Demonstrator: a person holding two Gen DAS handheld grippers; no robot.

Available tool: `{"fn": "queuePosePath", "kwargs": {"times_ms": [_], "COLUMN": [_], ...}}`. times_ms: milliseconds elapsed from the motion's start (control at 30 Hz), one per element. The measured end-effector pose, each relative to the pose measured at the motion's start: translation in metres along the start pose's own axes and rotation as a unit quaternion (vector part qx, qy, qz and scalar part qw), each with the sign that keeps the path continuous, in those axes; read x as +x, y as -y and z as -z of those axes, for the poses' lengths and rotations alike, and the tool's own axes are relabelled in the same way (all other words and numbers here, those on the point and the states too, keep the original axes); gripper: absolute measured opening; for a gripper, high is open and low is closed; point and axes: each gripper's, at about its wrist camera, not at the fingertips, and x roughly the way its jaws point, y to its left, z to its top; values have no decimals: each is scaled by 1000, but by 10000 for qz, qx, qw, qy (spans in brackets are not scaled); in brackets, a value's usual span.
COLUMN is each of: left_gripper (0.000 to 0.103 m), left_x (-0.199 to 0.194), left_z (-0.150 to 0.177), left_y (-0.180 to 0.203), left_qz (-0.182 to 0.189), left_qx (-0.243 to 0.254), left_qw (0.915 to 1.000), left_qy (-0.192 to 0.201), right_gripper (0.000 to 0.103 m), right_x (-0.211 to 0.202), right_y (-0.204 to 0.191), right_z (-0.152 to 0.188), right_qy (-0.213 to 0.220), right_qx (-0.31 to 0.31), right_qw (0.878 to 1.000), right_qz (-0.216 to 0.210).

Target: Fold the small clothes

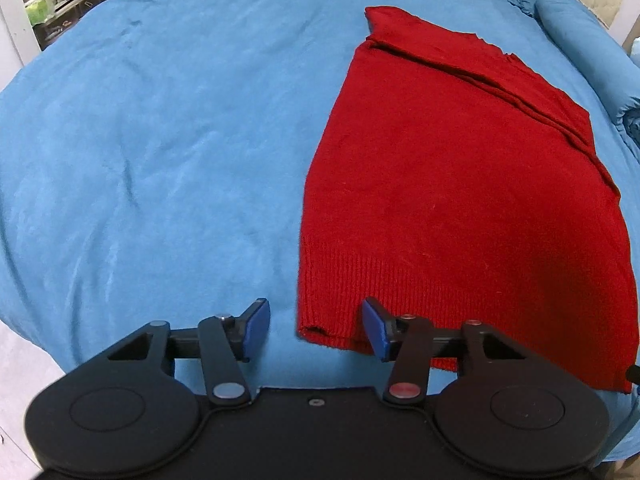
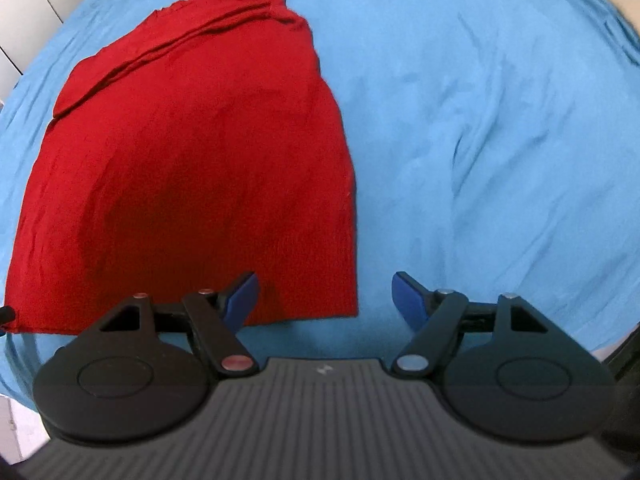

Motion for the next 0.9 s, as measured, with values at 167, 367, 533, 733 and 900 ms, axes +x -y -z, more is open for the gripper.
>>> {"fn": "queuePosePath", "kwargs": {"times_ms": [167,367,533,733,900], "left_gripper": [48,12,4,4,4], "left_x": [3,8,-4,-54,-83], "left_z": [0,1,-6,-54,-135], "left_y": [0,-3,-2,2,22], "left_qz": [27,82,97,339,636], "left_qx": [-81,-226,-183,-437,-502], "left_qw": [9999,9994,9995,9982,9923], "left_qy": [-98,-241,-239,228,936], "right_gripper": [74,47,22,21,21], "right_x": [11,18,14,-36,-74], "right_y": [1,2,6,2,-16], "right_z": [0,-6,-16,-57,-141], "right_qy": [-174,-244,-288,225,1085], "right_qx": [165,197,249,564,584], "right_qw": [9997,9994,9991,9960,9864], "right_qz": [-86,-117,-201,-650,-1092]}}
